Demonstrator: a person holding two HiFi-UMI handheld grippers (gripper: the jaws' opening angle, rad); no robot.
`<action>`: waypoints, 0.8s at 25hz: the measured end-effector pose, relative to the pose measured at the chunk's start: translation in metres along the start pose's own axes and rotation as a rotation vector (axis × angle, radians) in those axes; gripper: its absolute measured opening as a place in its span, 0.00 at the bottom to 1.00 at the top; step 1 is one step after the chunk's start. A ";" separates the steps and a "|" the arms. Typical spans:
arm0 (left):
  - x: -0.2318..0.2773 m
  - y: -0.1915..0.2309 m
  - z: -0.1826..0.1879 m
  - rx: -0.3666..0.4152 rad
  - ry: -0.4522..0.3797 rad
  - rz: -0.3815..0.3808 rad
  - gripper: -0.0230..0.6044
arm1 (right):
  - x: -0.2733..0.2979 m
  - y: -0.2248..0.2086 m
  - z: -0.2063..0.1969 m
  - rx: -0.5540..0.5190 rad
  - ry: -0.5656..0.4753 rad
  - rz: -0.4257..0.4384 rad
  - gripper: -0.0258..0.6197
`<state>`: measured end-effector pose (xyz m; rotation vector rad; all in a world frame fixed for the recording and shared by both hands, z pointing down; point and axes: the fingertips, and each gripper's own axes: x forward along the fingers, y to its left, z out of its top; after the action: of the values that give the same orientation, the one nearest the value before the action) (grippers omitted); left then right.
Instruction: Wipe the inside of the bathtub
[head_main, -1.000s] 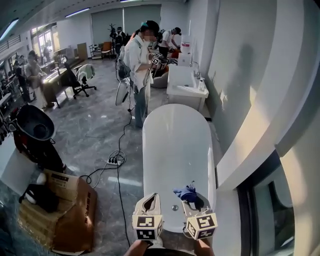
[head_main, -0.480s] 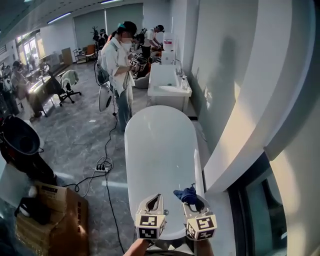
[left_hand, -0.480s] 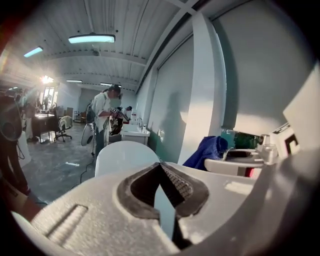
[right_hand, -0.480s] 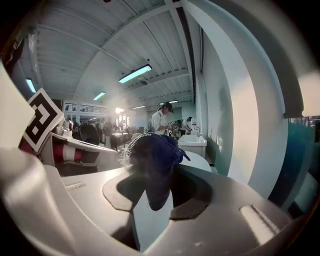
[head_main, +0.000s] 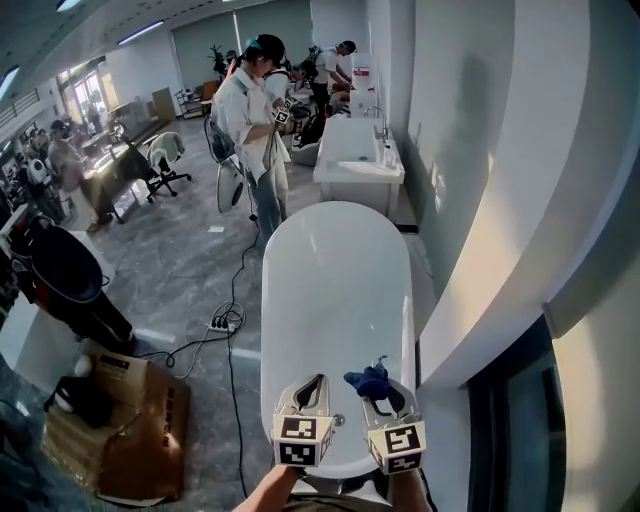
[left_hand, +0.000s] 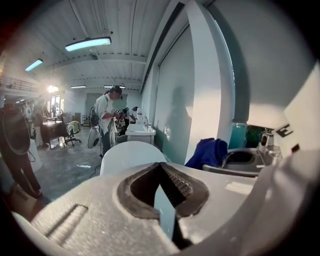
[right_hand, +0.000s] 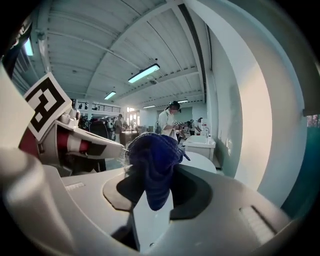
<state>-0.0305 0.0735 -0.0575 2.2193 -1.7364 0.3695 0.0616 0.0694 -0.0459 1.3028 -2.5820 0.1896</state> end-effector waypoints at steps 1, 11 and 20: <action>0.004 -0.002 0.001 0.006 0.001 -0.001 0.04 | 0.002 -0.004 -0.003 0.008 0.008 0.003 0.25; 0.060 0.035 -0.013 0.022 0.048 -0.097 0.04 | 0.053 -0.023 -0.022 0.067 0.031 -0.109 0.25; 0.095 0.102 -0.056 0.012 0.164 -0.159 0.04 | 0.090 0.003 -0.061 0.129 0.139 -0.181 0.25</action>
<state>-0.1080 -0.0135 0.0376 2.2471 -1.4682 0.5097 0.0168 0.0149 0.0370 1.5025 -2.3559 0.4041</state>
